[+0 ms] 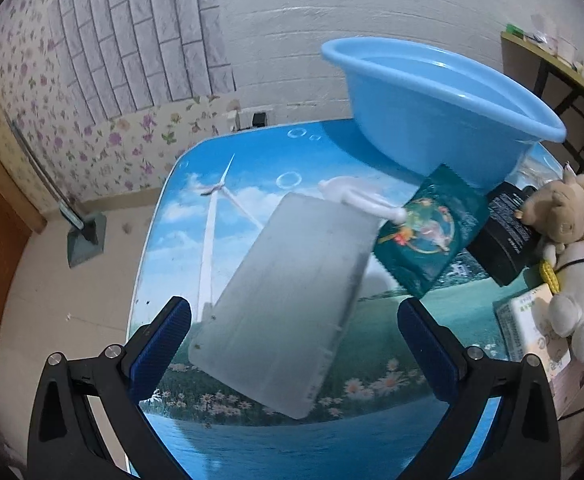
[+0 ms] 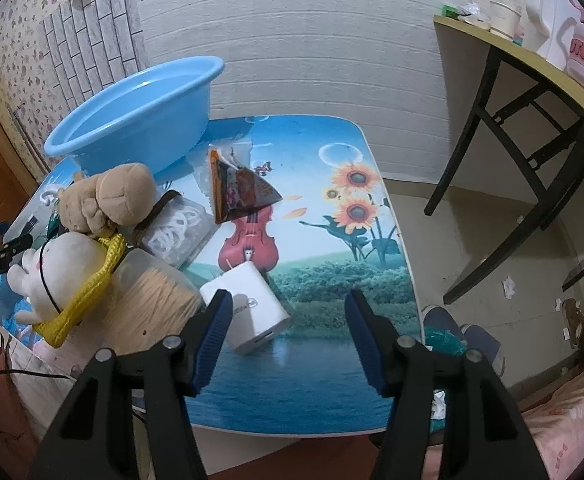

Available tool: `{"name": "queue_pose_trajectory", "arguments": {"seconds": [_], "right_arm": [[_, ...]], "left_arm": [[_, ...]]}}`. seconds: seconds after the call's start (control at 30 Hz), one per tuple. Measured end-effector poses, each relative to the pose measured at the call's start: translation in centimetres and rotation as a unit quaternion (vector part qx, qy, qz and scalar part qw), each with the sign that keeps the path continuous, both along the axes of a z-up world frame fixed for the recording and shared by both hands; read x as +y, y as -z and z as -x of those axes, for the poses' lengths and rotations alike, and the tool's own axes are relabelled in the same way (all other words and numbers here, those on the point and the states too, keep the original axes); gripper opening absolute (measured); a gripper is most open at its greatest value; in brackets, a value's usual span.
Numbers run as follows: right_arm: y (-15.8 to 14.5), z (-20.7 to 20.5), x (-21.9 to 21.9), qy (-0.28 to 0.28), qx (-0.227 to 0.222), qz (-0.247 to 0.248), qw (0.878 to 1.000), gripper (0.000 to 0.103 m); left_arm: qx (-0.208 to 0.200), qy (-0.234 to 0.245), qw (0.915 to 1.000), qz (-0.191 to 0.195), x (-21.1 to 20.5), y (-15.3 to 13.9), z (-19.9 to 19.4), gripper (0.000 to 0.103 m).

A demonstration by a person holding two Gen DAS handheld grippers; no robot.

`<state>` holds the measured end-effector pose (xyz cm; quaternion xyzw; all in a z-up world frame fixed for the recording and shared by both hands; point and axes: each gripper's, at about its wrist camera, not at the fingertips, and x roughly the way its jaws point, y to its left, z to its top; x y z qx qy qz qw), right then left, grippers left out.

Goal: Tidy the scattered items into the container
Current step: 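Move left tool to the translucent grey box while right tool approaches the white charger, then close left tool on the grey box while right tool closes on the white charger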

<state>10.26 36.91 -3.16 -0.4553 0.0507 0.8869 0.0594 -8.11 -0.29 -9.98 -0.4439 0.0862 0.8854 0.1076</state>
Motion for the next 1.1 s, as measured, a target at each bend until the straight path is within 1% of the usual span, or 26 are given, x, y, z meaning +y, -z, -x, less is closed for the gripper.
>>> {"name": "queue_pose_trajectory", "arguments": {"seconds": [0.13,0.23,0.37,0.47,0.57,0.6,0.63,0.73,0.87,0.97,1.1], "right_arm": [[0.3,0.1,-0.1,-0.008,-0.003,0.012,1.000,0.051],[0.2,0.2,-0.6,-0.022,-0.001,0.010,1.000,0.051],[0.6,0.3,-1.4,-0.038,-0.010,0.009,0.999,0.051],[1.0,0.3,-1.6,-0.044,-0.014,0.010,0.999,0.051],[1.1,0.2,-1.7,-0.047,-0.014,0.012,0.999,0.050],[1.1,0.0,-1.7,-0.050,-0.013,0.013,0.999,0.048],[1.1,-0.1,-1.7,-0.052,-0.013,0.013,0.998,0.040],[1.1,-0.3,-1.9,-0.060,-0.013,0.014,0.998,0.039],[1.1,-0.6,-2.4,-0.067,-0.011,0.009,0.998,0.039],[1.1,-0.6,-2.4,-0.068,-0.010,0.005,0.998,0.039],[1.1,-0.7,-2.4,-0.069,-0.007,0.008,0.998,0.039]], "left_arm": [[-0.018,-0.006,0.9998,-0.009,-0.7,0.7,0.5,0.103],[-0.035,-0.011,0.9993,-0.009,-0.7,1.1,0.5,0.103],[-0.050,-0.012,0.9982,-0.032,-0.6,1.2,0.0,0.103],[-0.062,-0.009,0.9973,-0.038,-0.4,1.1,-0.6,0.103],[-0.073,-0.009,0.9955,-0.059,-0.5,0.7,-1.4,0.103],[-0.074,-0.009,0.9951,-0.066,-0.4,0.6,-1.7,0.103],[-0.073,-0.008,0.9949,-0.070,-0.4,0.4,-2.2,0.103],[-0.071,0.004,0.9949,-0.072,0.1,-0.1,-3.2,0.103],[-0.059,0.015,0.9964,-0.059,0.8,-0.6,-3.7,0.103],[-0.045,0.002,0.9981,-0.041,0.9,-1.0,-3.3,0.103],[-0.051,-0.004,0.9973,-0.053,0.5,-1.1,-2.1,0.103]]}}
